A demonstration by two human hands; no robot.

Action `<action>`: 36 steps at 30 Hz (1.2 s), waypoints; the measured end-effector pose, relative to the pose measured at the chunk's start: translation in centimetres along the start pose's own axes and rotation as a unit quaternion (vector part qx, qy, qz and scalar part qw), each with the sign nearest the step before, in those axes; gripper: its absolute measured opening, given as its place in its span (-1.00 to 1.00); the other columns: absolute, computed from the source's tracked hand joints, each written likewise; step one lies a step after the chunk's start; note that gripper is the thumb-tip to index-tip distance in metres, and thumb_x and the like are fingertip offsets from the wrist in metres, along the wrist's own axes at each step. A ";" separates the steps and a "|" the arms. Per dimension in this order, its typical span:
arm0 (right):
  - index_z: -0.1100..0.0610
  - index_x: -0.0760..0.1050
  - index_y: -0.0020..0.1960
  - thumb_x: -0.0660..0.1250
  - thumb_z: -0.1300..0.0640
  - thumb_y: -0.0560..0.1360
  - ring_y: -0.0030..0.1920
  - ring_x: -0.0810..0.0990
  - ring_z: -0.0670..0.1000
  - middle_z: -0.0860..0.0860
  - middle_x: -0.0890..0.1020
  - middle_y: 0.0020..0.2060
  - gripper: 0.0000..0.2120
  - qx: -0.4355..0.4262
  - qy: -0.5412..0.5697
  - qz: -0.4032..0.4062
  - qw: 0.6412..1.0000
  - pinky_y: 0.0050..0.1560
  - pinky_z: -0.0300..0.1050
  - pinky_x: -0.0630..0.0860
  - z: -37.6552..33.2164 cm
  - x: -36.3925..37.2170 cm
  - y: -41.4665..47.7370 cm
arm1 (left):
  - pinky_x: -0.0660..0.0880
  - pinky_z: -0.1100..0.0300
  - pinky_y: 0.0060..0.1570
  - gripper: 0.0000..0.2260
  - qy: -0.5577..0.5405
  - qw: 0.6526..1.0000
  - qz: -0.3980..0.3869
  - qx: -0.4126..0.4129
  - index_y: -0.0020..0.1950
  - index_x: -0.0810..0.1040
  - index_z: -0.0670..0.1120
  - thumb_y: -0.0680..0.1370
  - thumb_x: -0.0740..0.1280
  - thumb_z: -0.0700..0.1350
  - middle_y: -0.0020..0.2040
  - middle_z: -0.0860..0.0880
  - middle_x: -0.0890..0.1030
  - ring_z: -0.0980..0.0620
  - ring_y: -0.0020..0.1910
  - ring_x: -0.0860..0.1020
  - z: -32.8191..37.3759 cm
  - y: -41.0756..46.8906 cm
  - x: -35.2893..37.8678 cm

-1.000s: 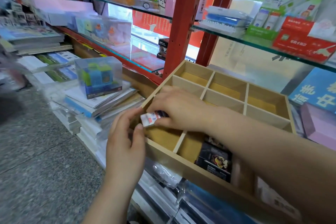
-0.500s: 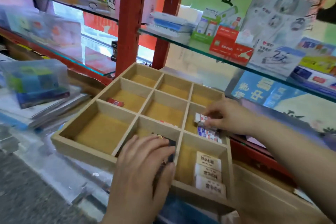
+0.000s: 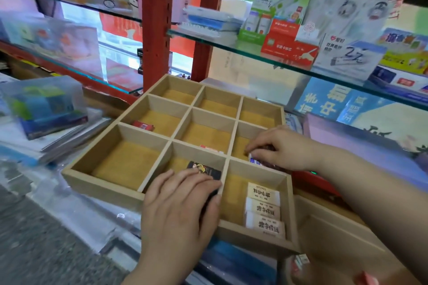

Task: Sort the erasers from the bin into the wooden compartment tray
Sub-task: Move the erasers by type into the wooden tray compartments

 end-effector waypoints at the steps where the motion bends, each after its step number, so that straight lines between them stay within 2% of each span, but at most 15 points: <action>1: 0.10 0.57 0.13 0.25 0.13 0.51 0.14 0.53 -0.02 0.01 0.63 0.08 -0.76 -0.002 0.005 0.004 1.000 0.19 -0.23 0.35 -0.1 0.0 -0.1 | 0.24 0.22 0.14 -0.66 0.003 1.000 -0.002 -0.001 -0.14 0.65 0.01 0.54 0.09 0.03 -0.14 0.12 0.65 0.17 0.00 0.45 0.0 -0.1 0.0; 4: 0.07 0.44 0.28 0.22 0.16 0.52 0.12 0.52 0.00 0.06 0.59 0.09 -0.67 0.013 0.040 0.031 0.999 0.10 -0.30 0.35 0.0 -0.8 -1.3 | 0.16 0.25 0.22 -0.65 -0.013 1.000 -0.004 -0.007 -0.11 0.64 -0.02 0.56 0.08 0.05 -0.10 0.09 0.64 0.14 0.04 0.45 0.1 -0.1 -0.2; 7: 0.10 0.45 0.26 0.22 0.21 0.52 0.11 0.52 0.00 0.04 0.57 0.13 -0.68 0.048 0.081 0.119 0.988 0.06 -0.38 0.33 1.2 -3.0 -4.2 | 0.12 0.21 0.30 -0.58 -0.058 0.998 -0.001 0.012 -0.07 0.61 -0.03 0.60 0.00 0.09 -0.05 0.10 0.61 0.10 0.11 0.44 1.9 -0.2 -0.4; 10: 0.14 0.52 0.14 0.23 0.26 0.51 -0.11 0.50 -0.18 -0.10 0.57 -0.06 -0.76 0.111 0.132 0.189 0.967 -0.07 -0.57 0.28 4.6 -4.1 -8.9 | 0.18 0.19 0.31 -0.77 -0.143 0.985 -0.007 0.100 -0.01 0.49 0.06 0.60 0.05 0.04 0.00 0.20 0.53 0.16 0.12 0.44 7.3 -1.7 0.3; 13: 0.18 0.56 0.03 0.24 0.30 0.49 -0.09 0.54 -0.03 0.04 0.61 -0.06 -0.82 0.193 0.183 0.198 0.943 -0.07 -0.47 0.36 9.3 -1.6 -14.3 | 0.25 0.35 0.30 -0.83 -0.192 0.952 -0.110 0.209 0.01 0.40 0.14 0.62 0.02 0.03 0.02 0.21 0.44 0.25 0.08 0.44 13.5 -5.6 4.0; 16: 0.26 0.55 0.06 0.25 0.29 0.50 -0.02 0.51 -0.05 0.11 0.62 0.02 -0.82 0.250 0.209 0.074 0.943 -0.17 -0.62 0.30 12.9 5.0 -19.0 | 0.48 0.34 -0.03 -0.85 -0.257 0.926 -0.182 0.208 -0.01 0.39 0.16 0.62 0.04 0.04 0.02 0.23 0.45 0.28 0.00 0.47 16.9 -8.4 7.5; 18: 0.20 0.51 0.16 0.22 0.21 0.53 0.04 0.46 -0.11 0.00 0.56 0.07 -0.76 0.302 0.216 -0.013 0.929 -0.16 -0.67 0.25 14.9 9.7 -22.0 | 0.48 0.31 -0.04 -0.91 -0.287 0.921 -0.188 0.184 -0.01 0.43 0.15 0.58 0.15 0.02 0.01 0.23 0.50 0.24 -0.01 0.50 18.2 -9.0 9.5; 20: 0.13 0.45 0.23 0.20 0.14 0.54 0.16 0.43 -0.09 0.01 0.50 0.22 -0.72 0.339 0.250 -0.066 0.905 0.04 -0.56 0.25 16.7 13.8 -23.6 | 0.43 0.30 0.04 -0.88 -0.275 0.927 -0.194 0.163 0.01 0.46 0.12 0.49 0.24 -0.01 0.01 0.19 0.52 0.18 0.00 0.50 18.0 -9.2 11.4; 23: 0.07 0.37 0.31 0.15 0.10 0.57 0.30 0.37 0.01 -0.01 0.39 0.33 -0.68 0.341 0.216 -0.212 0.890 0.27 -0.20 0.27 18.3 19.8 -24.5 | 0.34 0.25 0.17 -0.86 -0.226 0.937 -0.222 0.146 0.03 0.44 0.05 0.55 0.13 0.01 0.07 0.10 0.49 0.09 0.06 0.45 17.7 -10.3 15.9; 26: 0.02 0.46 0.14 0.13 0.01 0.55 0.07 0.41 0.00 -0.01 0.47 0.11 -0.77 0.309 0.193 -0.327 0.872 0.13 -0.17 0.32 19.0 25.0 -24.2 | 0.34 0.14 0.17 -0.84 -0.182 0.938 -0.266 0.126 0.04 0.43 0.01 0.53 0.15 0.01 0.07 0.02 0.54 0.04 0.06 0.45 16.4 -12.4 20.2; 28: 0.13 0.46 0.19 0.13 0.04 0.55 -0.01 0.40 0.00 0.12 0.51 0.10 -0.71 0.305 0.173 -0.352 0.868 0.11 -0.12 0.36 19.8 27.2 -24.1 | 0.32 0.11 0.17 -0.78 -0.149 0.937 -0.290 0.123 0.00 0.52 -0.03 0.53 0.14 0.02 -0.02 -0.03 0.63 0.03 0.03 0.44 15.5 -13.7 22.0; 30: 0.20 0.43 0.24 0.11 0.08 0.56 0.09 0.48 0.08 0.15 0.50 0.21 -0.67 0.303 0.185 -0.376 0.856 0.22 -0.06 0.37 20.5 29.2 -24.3 | 0.27 0.12 0.21 -0.60 -0.117 0.938 -0.300 0.125 -0.13 0.64 -0.07 0.59 0.04 0.03 -0.11 -0.03 0.65 0.04 0.00 0.45 15.1 -14.6 23.2; 32: 0.18 0.43 0.26 0.15 0.08 0.55 0.14 0.50 0.10 0.13 0.51 0.22 -0.67 0.310 0.206 -0.371 0.850 0.21 -0.05 0.39 21.4 31.1 -24.3 | 0.19 0.15 0.23 -0.61 -0.093 0.946 -0.286 0.121 -0.21 0.66 -0.07 0.56 0.08 -0.01 -0.15 0.00 0.66 0.07 -0.04 0.44 15.1 -14.6 23.5; 33: 0.17 0.44 0.25 0.18 0.07 0.54 0.09 0.53 0.08 0.10 0.53 0.18 -0.67 0.309 0.220 -0.365 0.850 0.17 -0.06 0.43 21.7 31.9 -24.3 | 0.17 0.16 0.24 -0.67 -0.086 0.948 -0.280 0.122 -0.23 0.66 -0.06 0.50 0.13 -0.03 -0.18 0.01 0.67 0.08 -0.06 0.44 15.2 -14.6 23.6; 36: 0.20 0.41 0.23 0.16 0.12 0.57 -0.16 0.50 -0.09 0.09 0.54 0.11 -0.72 0.290 0.293 -0.364 0.835 -0.10 -0.36 0.46 21.4 33.4 -23.5 | 0.15 0.14 0.24 -0.66 -0.072 0.952 -0.269 0.126 -0.21 0.68 -0.06 0.51 0.12 -0.04 -0.20 0.03 0.67 0.10 -0.07 0.45 15.2 -14.7 23.8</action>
Point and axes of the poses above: each hand's wrist, its own y-axis towards the middle knuckle, its own x-axis out of the palm, z = x × y, the point moved 8 cm from there along y, towards the middle knuckle
